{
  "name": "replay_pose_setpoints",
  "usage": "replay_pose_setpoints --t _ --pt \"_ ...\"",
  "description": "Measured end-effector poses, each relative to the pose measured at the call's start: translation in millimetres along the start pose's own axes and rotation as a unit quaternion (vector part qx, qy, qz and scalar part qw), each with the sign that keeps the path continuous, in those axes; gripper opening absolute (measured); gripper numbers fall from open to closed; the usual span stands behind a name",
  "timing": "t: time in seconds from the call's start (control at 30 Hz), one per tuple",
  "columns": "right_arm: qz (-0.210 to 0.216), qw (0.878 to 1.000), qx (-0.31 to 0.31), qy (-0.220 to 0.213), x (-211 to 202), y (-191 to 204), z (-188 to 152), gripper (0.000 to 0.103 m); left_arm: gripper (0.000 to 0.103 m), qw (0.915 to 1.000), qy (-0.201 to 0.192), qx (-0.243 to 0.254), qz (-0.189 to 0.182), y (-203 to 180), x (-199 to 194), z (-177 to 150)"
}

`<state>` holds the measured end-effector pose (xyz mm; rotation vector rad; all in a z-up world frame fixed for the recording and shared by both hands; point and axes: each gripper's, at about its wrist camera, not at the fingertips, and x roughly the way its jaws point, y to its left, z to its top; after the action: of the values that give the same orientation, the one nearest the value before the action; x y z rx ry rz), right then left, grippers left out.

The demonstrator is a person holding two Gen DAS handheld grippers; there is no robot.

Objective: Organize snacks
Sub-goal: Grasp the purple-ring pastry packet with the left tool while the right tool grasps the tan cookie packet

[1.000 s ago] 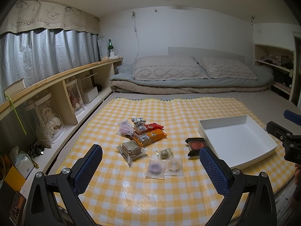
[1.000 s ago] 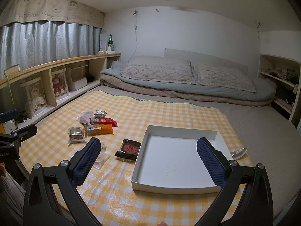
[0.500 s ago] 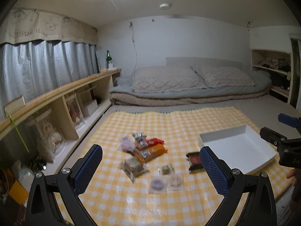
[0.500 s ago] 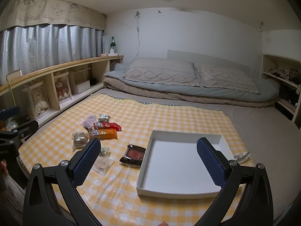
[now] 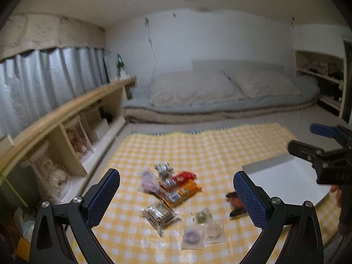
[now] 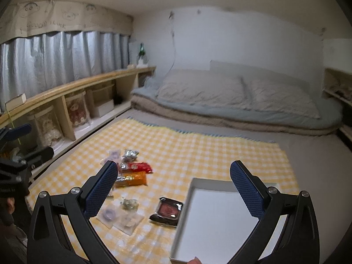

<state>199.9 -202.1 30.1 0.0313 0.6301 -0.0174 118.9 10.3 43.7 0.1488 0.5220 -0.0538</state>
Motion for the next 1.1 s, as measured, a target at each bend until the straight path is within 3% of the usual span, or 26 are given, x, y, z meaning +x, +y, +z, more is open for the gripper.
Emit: replay_pose_setpoints --t 0.17,0.23,0.3,0.37,0.4,0.43,0.53,0.6,0.73,0.8,0.97,1.1 --pt "0.039 0.995 0.031 0.083 60.6 -5.5 -5.9 0.103 0.101 0.9951 0.092 0.002 -0.036 10.0 62.6 -6.4" --pt "0.058 0.989 0.052 0.122 80.7 -6.2 -12.7 0.103 0.084 0.9913 0.124 0.015 -0.041 11.3 82.4 -8.5" --pt "0.076 0.984 0.064 0.147 94.3 -4.3 -18.7 0.102 0.077 0.9841 0.166 0.021 -0.058 11.8 106.5 -12.5" --pt "0.091 0.979 0.073 0.17 106.1 0.1 -24.8 0.101 0.074 0.9694 0.229 0.011 -0.088 10.2 139.5 -20.1" --pt "0.095 0.977 0.076 0.177 109.7 2.0 -27.7 0.1 0.072 0.9657 0.242 0.009 -0.092 11.9 147.1 -21.4" --pt "0.1 0.974 0.081 0.186 114.2 3.5 -31.2 0.099 0.069 0.9562 0.275 0.005 -0.1 9.8 168.1 -27.7" --pt "0.124 0.958 0.11 0.232 133.7 6.0 -47.2 0.092 0.067 0.9384 0.328 -0.002 -0.11 9.2 209.2 -35.5" --pt "0.135 0.945 0.133 0.266 148.0 6.1 -58.9 0.088 0.067 0.9298 0.35 -0.004 -0.115 5.4 231.0 -40.5" --pt "0.143 0.924 0.16 0.317 167.3 5.6 -79.1 0.081 0.067 0.9233 0.365 0.018 -0.117 -8.6 259.0 -58.5" --pt "0.145 0.914 0.172 0.338 176.4 5.8 -87.7 0.079 0.067 0.9218 0.371 0.045 -0.104 -21.4 277.6 -65.5" --pt "0.148 0.891 0.2 0.379 197.9 8.6 -106.1 0.073 0.066 0.9215 0.373 0.054 -0.094 -36.6 314.7 -80.9" --pt "0.152 0.871 0.225 0.409 213.2 15.8 -119.4 0.071 0.057 0.9199 0.378 0.068 -0.081 -40.9 341.7 -95.5"
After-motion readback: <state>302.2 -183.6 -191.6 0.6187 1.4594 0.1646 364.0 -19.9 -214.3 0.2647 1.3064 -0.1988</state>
